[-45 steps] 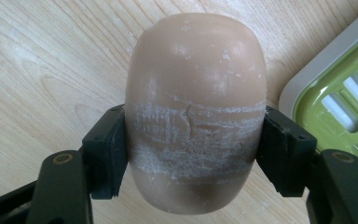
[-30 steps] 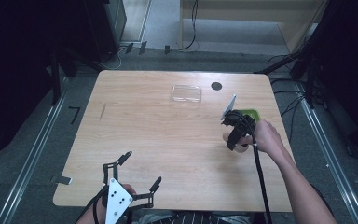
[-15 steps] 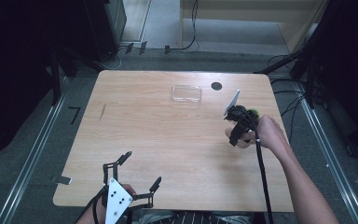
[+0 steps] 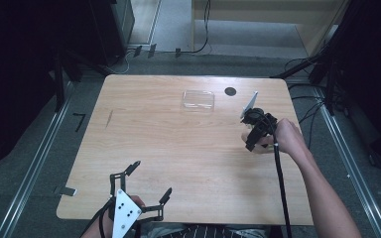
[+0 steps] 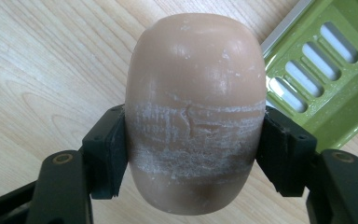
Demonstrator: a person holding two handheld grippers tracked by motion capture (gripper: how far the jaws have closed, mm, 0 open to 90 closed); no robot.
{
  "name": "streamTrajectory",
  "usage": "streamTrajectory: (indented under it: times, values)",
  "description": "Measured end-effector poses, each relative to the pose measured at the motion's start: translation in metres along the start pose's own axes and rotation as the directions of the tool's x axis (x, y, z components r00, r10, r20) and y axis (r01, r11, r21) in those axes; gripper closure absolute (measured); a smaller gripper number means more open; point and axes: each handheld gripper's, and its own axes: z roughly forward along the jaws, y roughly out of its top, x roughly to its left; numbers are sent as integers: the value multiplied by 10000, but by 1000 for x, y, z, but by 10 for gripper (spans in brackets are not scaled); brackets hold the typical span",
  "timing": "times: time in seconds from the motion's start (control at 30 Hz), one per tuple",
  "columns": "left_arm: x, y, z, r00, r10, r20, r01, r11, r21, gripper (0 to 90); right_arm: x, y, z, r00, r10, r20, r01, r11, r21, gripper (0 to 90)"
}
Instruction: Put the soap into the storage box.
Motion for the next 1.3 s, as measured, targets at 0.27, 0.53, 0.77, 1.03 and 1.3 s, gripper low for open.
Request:
streamTrajectory:
  times: [0.27,0.53,0.77,1.03,1.3]
  values:
    - [0,0,0,10000,4,-1,-4,10000,8,11,-6,3,-2,10000,47,-14,-48,10000,-68,334]
    - [0,0,0,10000,2,2,-2,10000,5,11,-14,4,-4,9998,180,19,-180,9997,-153,334]
    - [0,0,0,10000,7,1,-7,10000,10,11,-21,6,-3,9995,313,63,-312,9995,-97,334]
    - [0,0,0,10000,-9,-10,9,10000,5,11,-29,9,-4,9988,481,-13,-481,9985,-248,334]
    - [0,0,0,10000,-8,-13,8,10000,4,11,-38,8,-1,9964,846,12,-846,9962,-205,334]
